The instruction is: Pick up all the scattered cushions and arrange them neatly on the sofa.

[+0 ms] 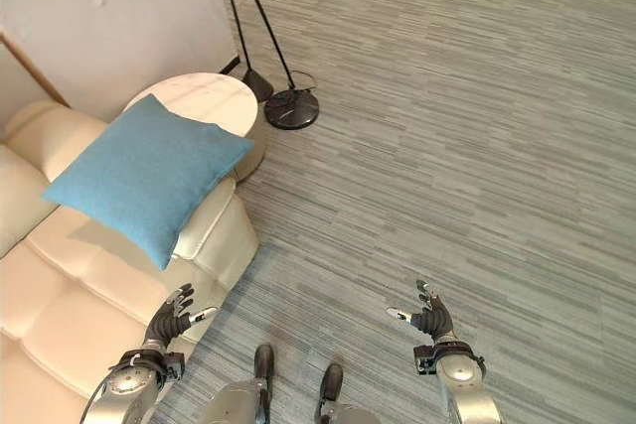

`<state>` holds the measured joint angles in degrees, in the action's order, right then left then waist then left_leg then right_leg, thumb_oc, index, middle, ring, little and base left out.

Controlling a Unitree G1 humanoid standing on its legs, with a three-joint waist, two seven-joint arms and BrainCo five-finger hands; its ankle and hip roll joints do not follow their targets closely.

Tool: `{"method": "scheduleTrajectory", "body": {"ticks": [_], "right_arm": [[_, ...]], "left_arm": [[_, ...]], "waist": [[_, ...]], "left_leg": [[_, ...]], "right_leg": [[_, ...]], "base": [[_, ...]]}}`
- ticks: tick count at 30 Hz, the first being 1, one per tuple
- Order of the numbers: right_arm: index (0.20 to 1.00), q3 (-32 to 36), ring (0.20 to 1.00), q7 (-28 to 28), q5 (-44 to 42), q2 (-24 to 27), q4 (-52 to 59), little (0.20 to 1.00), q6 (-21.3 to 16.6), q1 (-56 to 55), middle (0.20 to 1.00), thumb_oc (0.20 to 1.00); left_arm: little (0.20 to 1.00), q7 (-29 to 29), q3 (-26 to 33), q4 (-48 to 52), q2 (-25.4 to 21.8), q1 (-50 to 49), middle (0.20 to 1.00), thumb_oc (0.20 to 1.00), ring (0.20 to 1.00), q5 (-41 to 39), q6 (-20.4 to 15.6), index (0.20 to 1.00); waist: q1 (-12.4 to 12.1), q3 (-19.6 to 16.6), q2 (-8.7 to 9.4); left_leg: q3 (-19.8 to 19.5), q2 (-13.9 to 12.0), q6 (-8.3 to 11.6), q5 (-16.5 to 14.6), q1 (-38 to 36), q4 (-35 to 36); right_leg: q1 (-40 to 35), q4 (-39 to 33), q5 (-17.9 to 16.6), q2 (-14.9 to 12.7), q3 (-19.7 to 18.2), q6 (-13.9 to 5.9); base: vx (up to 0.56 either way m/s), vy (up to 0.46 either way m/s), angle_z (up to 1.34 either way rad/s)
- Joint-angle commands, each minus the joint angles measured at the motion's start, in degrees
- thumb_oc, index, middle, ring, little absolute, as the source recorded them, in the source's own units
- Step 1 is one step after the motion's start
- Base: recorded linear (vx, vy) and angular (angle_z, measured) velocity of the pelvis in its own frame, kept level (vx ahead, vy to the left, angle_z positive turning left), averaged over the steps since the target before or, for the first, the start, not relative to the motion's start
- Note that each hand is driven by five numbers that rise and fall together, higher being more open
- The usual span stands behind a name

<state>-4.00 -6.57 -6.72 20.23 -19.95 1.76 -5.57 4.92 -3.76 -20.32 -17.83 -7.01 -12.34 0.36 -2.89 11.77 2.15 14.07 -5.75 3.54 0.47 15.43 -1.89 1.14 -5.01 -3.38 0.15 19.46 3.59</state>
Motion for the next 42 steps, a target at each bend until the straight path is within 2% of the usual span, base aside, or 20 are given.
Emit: {"method": "scheduleTrajectory", "body": {"ticks": [1, 4, 7, 8, 9, 10, 12, 15, 18, 19, 22, 26, 28, 31, 34, 37, 38, 39, 41, 42], "right_arm": [[1.0, 2.07, 1.0, -0.75, 0.6, 2.03, 4.62, 1.0, -1.64, -1.23, 1.0, 1.0], [1.0, 1.88, 1.0, -0.54, 1.18, 1.6, 4.96, 1.0, -1.38, -1.43, 1.0, 1.0], [1.0, 1.21, 1.0, 0.6, 1.71, 0.0, 4.66, 1.0, -0.99, -1.28, 1.0, 1.0], [1.0, 1.19, 1.0, 0.61, 1.72, -0.03, 4.65, 1.0, -0.99, -1.26, 1.0, 1.0], [1.0, 1.0, 1.0, 1.08, 1.72, -0.21, 5.04, 1.0, -0.98, -1.59, 1.0, 1.0], [1.0, 0.96, 1.0, 1.07, 1.77, -0.63, 4.95, 1.0, -1.02, -1.68, 1.0, 1.0], [1.0, 0.87, 1.0, 1.24, 1.73, -1.25, 5.08, 1.0, -0.99, -2.08, 1.0, 1.0], [1.0, 1.21, 1.0, 1.32, 1.03, -1.3, 5.42, 1.0, -1.21, -1.64, 1.0, 1.0], [1.0, 1.53, 1.0, 1.0, 0.4, -1.14, 5.31, 1.0, -1.34, -1.24, 1.0, 1.0], [1.0, 1.79, 1.0, 0.74, -0.22, -1.07, 5.26, 1.0, -1.37, -1.16, 1.0, 1.0], [1.0, 2.05, 1.0, 0.37, -0.61, -1.03, 4.92, 1.0, -1.35, -1.09, 1.0, 1.0], [1.0, 1.85, 1.0, 0.41, -0.63, -0.83, 4.7, 1.0, -1.45, -0.89, 1.0, 1.0], [1.0, 1.2, 1.0, 0.69, -1.12, -0.65, 4.16, 1.0, -2.17, -0.36, 1.0, 1.0], [1.0, 1.24, 1.0, 1.08, -1.69, -0.02, 4.61, 1.0, -2.57, 0.03, 1.0, 1.0], [1.0, 1.32, 1.0, 0.85, -2.62, 0.96, 5.26, 1.0, -2.52, 0.7, 1.0, 1.0], [1.0, 1.52, 1.0, 0.7, -2.72, 1.6, 5.01, 1.0, -2.36, 0.93, 1.0, 1.0], [1.0, 1.68, 1.0, 0.78, -2.93, 1.94, 4.85, 1.0, -2.21, 0.54, 1.0, 1.0], [1.0, 1.68, 1.0, 0.78, -2.93, 1.95, 4.85, 1.0, -2.21, 0.52, 1.0, 1.0], [1.0, 1.83, 1.0, 0.2, -2.97, 2.11, 4.4, 1.0, -1.99, 0.21, 1.0, 1.0], [1.0, 1.85, 1.0, -0.36, -2.88, 2.19, 4.15, 1.0, -1.99, 0.26, 1.0, 1.0]], "left_arm": [[1.0, 0.54, 2.87, 4.64, -2.9, -2.72, 1.0, 1.0, 1.0, 1.56, -1.8, 1.0], [1.0, 0.22, 3.18, 4.57, -3.0, -3.22, 1.0, 1.0, 1.0, 1.55, -1.49, 1.0], [1.0, -0.1, 3.67, 4.04, -3.83, -4.16, 1.0, 1.0, 1.0, 1.66, -1.03, 1.0], [1.0, -0.1, 3.69, 4.05, -3.86, -4.17, 1.0, 1.0, 1.0, 1.65, -1.02, 1.0], [1.0, -0.18, 3.82, 4.07, -4.51, -4.56, 1.0, 1.0, 1.0, 1.62, -0.93, 1.0], [1.0, -0.01, 3.86, 3.79, -4.88, -4.47, 1.0, 1.0, 1.0, 1.73, -0.84, 1.0], [1.0, 0.16, 3.96, 4.02, -4.92, -4.41, 1.0, 1.0, 1.0, 1.6, -0.74, 1.0], [1.0, 0.33, 4.25, 3.94, -4.68, -4.15, 1.0, 1.0, 1.0, 1.05, -1.12, 1.0], [1.0, 0.66, 4.1, 3.37, -4.51, -3.53, 1.0, 1.0, 1.0, 0.42, -1.39, 1.0], [1.0, 0.84, 3.81, 2.7, -4.19, -2.91, 1.0, 1.0, 1.0, -0.01, -1.52, 1.0], [1.0, 1.48, 3.81, 1.82, -3.59, -1.45, 1.0, 1.0, 1.0, -1.52, -2.18, 1.0], [1.0, 2.12, 3.3, 1.34, -3.24, 0.18, 1.0, 1.0, 1.0, -3.13, -2.78, 1.0], [1.0, 2.7, 3.35, -0.42, -1.92, 0.69, 1.0, 1.0, 1.0, -5.41, -3.14, 1.0], [1.0, 2.77, 3.89, -0.75, -0.54, 0.04, 1.0, 1.0, 1.0, -8.23, -2.88, 1.0], [1.0, 3.33, 3.76, -1.31, 0.2, 0.98, 1.0, 1.0, 1.0, -10.75, -3.18, 1.0], [1.0, 3.1, 3.97, -1.31, 0.23, 0.92, 1.0, 1.0, 1.0, -11.19, -3.07, 1.0], [1.0, 2.88, 4.03, -1.79, 0.15, 0.42, 1.0, 1.0, 1.0, -10.72, -2.53, 1.0], [1.0, 2.87, 4.03, -1.77, 0.15, 0.4, 1.0, 1.0, 1.0, -10.71, -2.52, 1.0], [1.0, 2.91, 3.85, -2.1, -0.27, 0.49, 1.0, 1.0, 1.0, -10.1, -2.19, 1.0], [1.0, 3.05, 3.91, -1.96, -0.49, 0.5, 1.0, 1.0, 1.0, -9.85, -2.25, 1.0]], "waist": [[-2.28, -2.81, 0.04], [-2.73, -3.73, 0.85], [-3.34, -3.88, 2.51], [-3.33, -3.9, 2.61], [-2.86, -3.56, 2.77], [-2.62, -3.41, 2.88], [-2.05, -2.75, 1.65], [-0.86, -1.46, 0.46], [-0.21, -0.89, -0.17], [0.87, -0.14, 0.0], [2.24, 0.6, 0.36], [3.57, 0.91, 0.99], [3.63, -0.6, 1.68], [3.82, -1.22, 1.73], [3.54, 0.08, 2.32], [3.04, 0.39, 2.49], [2.5, 0.07, 2.39], [2.5, 0.07, 2.44], [1.81, 0.01, 1.48], [1.36, 0.11, 1.41]], "left_leg": [[0.97, -0.39, -0.54, 5.65, 1.1, 2.65], [0.7, 0.54, -1.26, 5.53, 1.53, 0.38], [0.06, 2.77, -3.85, 1.87, -0.89, -1.48], [0.11, 2.9, -3.94, 1.82, -0.87, -1.46], [-0.4, 4.36, -5.32, 0.22, -2.94, -0.99], [-1.06, 5.16, -6.06, -0.75, -4.05, -0.67], [-2.28, 5.0, -7.03, -0.4, -5.8, 0.24], [-5.46, 5.34, -6.79, -1.31, -8.23, 0.69], [-7.67, 5.35, -6.46, -1.94, -9.46, 1.08], [-10.07, 6.15, -6.12, -2.87, -11.36, 1.48], [-13.88, 6.88, -5.21, -3.78, -13.57, 2.29], [-17.79, 7.24, -4.39, -5.6, -15.76, 1.77], [-19.48, 6.4, -3.41, -7.51, -17.98, 1.16], [-19.43, 4.54, -1.55, -8.88, -16.6, -5.47], [-17.1, 4.4, -1.15, -6.8, -9.97, -16.13], [-14.25, 3.7, -1.8, -6.86, -6.91, -15.85], [-12.01, 2.64, -1.99, -5.6, -5.15, -11.83], [-11.99, 2.7, -1.99, -5.48, -5.3, -11.59], [-8.29, 0.53, -0.9, 1.09, -1.72, -4.4], [-6.93, 0.17, -0.59, 2.21, -0.25, -2.62]], "right_leg": [[-8.28, 6.76, 14.31, -4.27, -3.18, -9.04], [-8.61, 8.43, 15.1, -5.59, -3.12, -9.45], [-5.73, 20.18, 12.54, -9.93, -2.94, -11.56], [-5.56, 20.5, 12.68, -10.11, -2.99, -11.68], [-3.29, 27.53, 8.73, -11.97, -3.19, -12.98], [-1.98, 30.75, 6.66, -12.53, -3.93, -13.49], [2.39, 34.76, 5.51, -11.45, -6.12, -11.98], [5.76, 30.96, 8.28, -10.12, -8.87, -10.54], [8.13, 26.35, 9.04, -8.29, -10.95, -9.97], [10.19, 19.63, 7.55, -6.73, -14.29, -10.45], [13.54, 10.18, 2.73, -5.99, -17.85, -11.91], [13.56, 7.04, 0.83, -5.7, -19.26, -12.43], [11.55, 8.16, 0.58, -4.88, -19.71, -11.37], [8.71, 8.45, 2.26, -4.52, -17.58, -10.04], [5.97, 8.36, 4.18, -5.32, -15.03, -8.33], [4.36, 7.81, 5.44, -5.76, -13.61, -7.93], [2.87, 7.31, 6.6, -5.75, -12.09, -7.81], [2.83, 7.28, 6.61, -5.8, -12.09, -7.81], [0.6, 6.54, 8.54, -4.97, -10.06, -7.64], [-0.23, 6.35, 9.18, -4.82, -9.48, -7.6]], "base": [[0.3, 0.122, 0.15], [0.31, 0.167, 0.13], [0.29, 0.203, 0.05], [0.23, 0.186, 0.16], [0.24, 0.174, 0.36], [0.23, 0.213, 0.56], [0.15, 0.098, 0.78], [0.23, -0.017, 0.81], [0.22, -0.087, 0.66], [0.29, -0.158, 0.75], [0.34, -0.186, 0.72], [0.29, -0.195, 0.85], [0.41, -0.314, 0.88], [0.29, -0.257, 0.55], [0.13, -0.136, 0.47], [0.14, -0.049, 0.57], [0.14, -0.002, 0.28], [0.2, 0.012, 0.36], [0.22, 0.069, 0.49], [0.26, 0.099, 0.37]]}}
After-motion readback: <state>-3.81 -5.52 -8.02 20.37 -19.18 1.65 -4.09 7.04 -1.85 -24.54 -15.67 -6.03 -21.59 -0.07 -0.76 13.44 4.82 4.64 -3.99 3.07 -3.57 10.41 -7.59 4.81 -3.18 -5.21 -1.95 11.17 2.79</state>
